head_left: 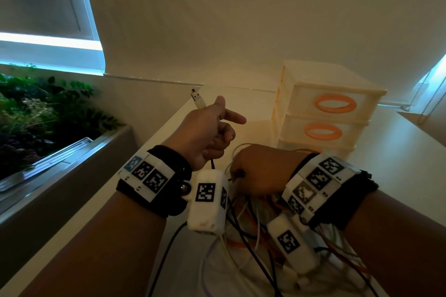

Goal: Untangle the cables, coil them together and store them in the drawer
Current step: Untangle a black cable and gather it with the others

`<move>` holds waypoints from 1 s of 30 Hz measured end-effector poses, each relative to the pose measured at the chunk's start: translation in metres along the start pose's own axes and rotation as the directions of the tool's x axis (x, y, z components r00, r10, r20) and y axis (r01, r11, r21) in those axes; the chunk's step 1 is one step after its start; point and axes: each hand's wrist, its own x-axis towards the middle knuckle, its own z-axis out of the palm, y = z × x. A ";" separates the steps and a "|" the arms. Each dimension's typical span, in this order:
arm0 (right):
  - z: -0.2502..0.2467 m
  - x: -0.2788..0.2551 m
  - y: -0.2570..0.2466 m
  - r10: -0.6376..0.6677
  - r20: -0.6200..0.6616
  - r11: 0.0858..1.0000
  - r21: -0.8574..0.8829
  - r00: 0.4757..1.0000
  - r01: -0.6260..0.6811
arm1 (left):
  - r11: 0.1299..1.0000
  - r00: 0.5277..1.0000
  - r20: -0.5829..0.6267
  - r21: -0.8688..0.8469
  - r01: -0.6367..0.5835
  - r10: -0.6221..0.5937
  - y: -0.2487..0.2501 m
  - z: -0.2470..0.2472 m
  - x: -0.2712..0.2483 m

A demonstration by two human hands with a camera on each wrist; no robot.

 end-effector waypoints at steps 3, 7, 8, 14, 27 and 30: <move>0.001 0.003 0.001 -0.003 -0.027 1.000 0.002 1.000 0.003 | 1.000 1.000 -0.005 -0.004 -0.002 0.002 0.000 0.000 -0.001; -0.002 0.005 -0.001 -0.057 0.018 0.997 -0.042 0.998 0.058 | 1.000 1.000 -0.003 -0.008 0.001 -0.001 0.001 0.001 -0.002; -0.003 0.005 -0.001 -0.071 0.042 0.996 -0.044 0.997 0.073 | 1.000 1.000 -0.003 -0.010 0.002 -0.002 0.001 0.000 -0.002; -0.003 0.002 -0.002 -0.106 0.077 0.993 -0.037 0.991 0.109 | 1.000 1.000 -0.001 -0.010 0.001 -0.001 0.001 0.001 -0.003; -0.026 -0.016 0.007 0.150 -0.183 0.989 0.031 0.972 -0.147 | 0.998 0.998 -0.050 -0.049 -0.040 0.037 0.003 0.001 -0.005; -0.036 -0.021 0.008 0.119 -0.069 0.992 -0.037 0.990 -0.122 | 0.998 0.998 -0.053 -0.046 -0.041 0.038 0.003 0.002 -0.004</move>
